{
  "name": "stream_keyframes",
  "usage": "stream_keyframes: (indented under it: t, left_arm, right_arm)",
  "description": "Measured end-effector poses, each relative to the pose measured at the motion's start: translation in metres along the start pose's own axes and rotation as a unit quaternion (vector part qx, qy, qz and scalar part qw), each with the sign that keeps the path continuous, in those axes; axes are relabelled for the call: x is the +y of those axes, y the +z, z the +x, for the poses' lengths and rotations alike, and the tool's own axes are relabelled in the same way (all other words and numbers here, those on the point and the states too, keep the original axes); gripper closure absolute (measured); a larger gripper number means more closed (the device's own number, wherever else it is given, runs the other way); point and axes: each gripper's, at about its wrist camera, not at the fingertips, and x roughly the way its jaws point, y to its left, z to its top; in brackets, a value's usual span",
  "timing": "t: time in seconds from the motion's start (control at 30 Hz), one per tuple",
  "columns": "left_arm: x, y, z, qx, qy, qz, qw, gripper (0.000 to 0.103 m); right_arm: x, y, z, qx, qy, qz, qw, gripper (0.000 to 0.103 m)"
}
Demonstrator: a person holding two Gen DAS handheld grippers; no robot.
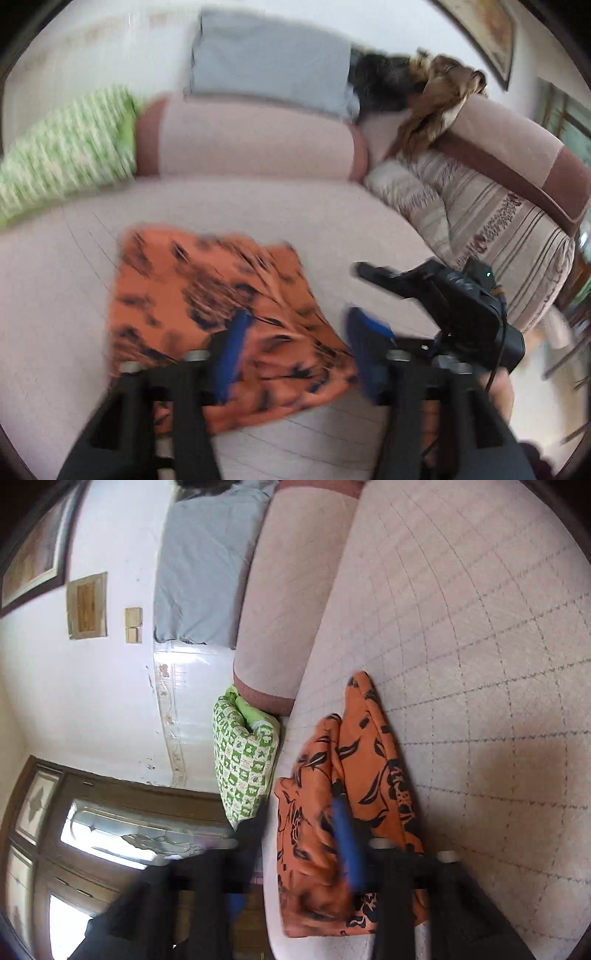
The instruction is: Fold small clothes
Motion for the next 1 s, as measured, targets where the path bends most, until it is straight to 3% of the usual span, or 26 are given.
stream_keyframes:
  t: [0.03,0.07,0.17,0.3,0.4,0.47,0.5,0.57,0.6,0.67,0.8,0.9,0.97,1.0]
  left_arm:
    - [0.006,0.0,-0.009,-0.015,0.015,0.003,0.9998,0.031]
    - [0.018,0.001,-0.016,-0.024,0.039,0.001,0.9989,0.031]
    - [0.055,-0.001,-0.009,0.011,0.103,-0.025,0.9943,0.031]
    - [0.084,-0.024,0.016,0.073,0.149,-0.055,0.9847,0.031]
    - [0.093,-0.043,0.035,0.119,0.16,-0.06,0.9781,0.031]
    - [0.095,-0.049,0.043,0.137,0.159,-0.075,0.9748,0.031]
    - [0.095,-0.05,0.042,0.139,0.15,-0.086,0.975,0.031]
    - [0.09,-0.049,0.041,0.143,0.151,-0.081,0.9746,0.031]
    - [0.087,-0.05,0.039,0.143,0.155,-0.075,0.9747,0.031]
    - [0.078,-0.047,0.034,0.141,0.157,-0.061,0.9756,0.031]
    - [0.066,-0.032,0.028,0.12,0.143,-0.055,0.9808,0.031]
    - [0.054,-0.022,0.032,0.116,0.138,-0.045,0.9825,0.031]
    - [0.05,-0.025,0.049,0.143,0.153,-0.034,0.9772,0.029]
    - [0.05,-0.029,0.06,0.163,0.159,-0.03,0.9731,0.029]
  right_arm:
    - [-0.001,0.0,0.002,-0.002,0.004,0.011,1.0,0.021]
    - [-0.003,0.0,0.002,-0.004,0.014,0.02,1.0,0.021]
    - [0.005,0.001,0.027,0.034,0.02,0.016,0.999,0.021]
    - [0.023,-0.011,0.057,0.054,-0.092,-0.068,0.992,0.021]
    - [0.022,-0.012,0.076,0.082,-0.101,-0.07,0.989,0.021]
    - [0.029,-0.019,0.087,0.089,-0.125,-0.104,0.983,0.021]
    - [0.034,-0.023,0.089,0.091,-0.126,-0.122,0.98,0.024]
    - [0.051,-0.037,0.094,0.096,-0.14,-0.191,0.967,0.046]
    - [0.059,-0.045,0.096,0.093,-0.159,-0.23,0.955,0.082]
    - [0.068,-0.054,0.094,0.077,-0.165,-0.262,0.948,0.082]
    - [0.089,-0.05,0.061,0.004,-0.117,-0.291,0.95,0.083]
    - [0.085,-0.041,0.032,-0.042,-0.118,-0.273,0.954,0.083]
    - [0.069,-0.027,0.021,-0.038,-0.133,-0.228,0.964,0.083]
    - [0.057,-0.02,0.028,-0.003,-0.149,-0.2,0.968,0.082]
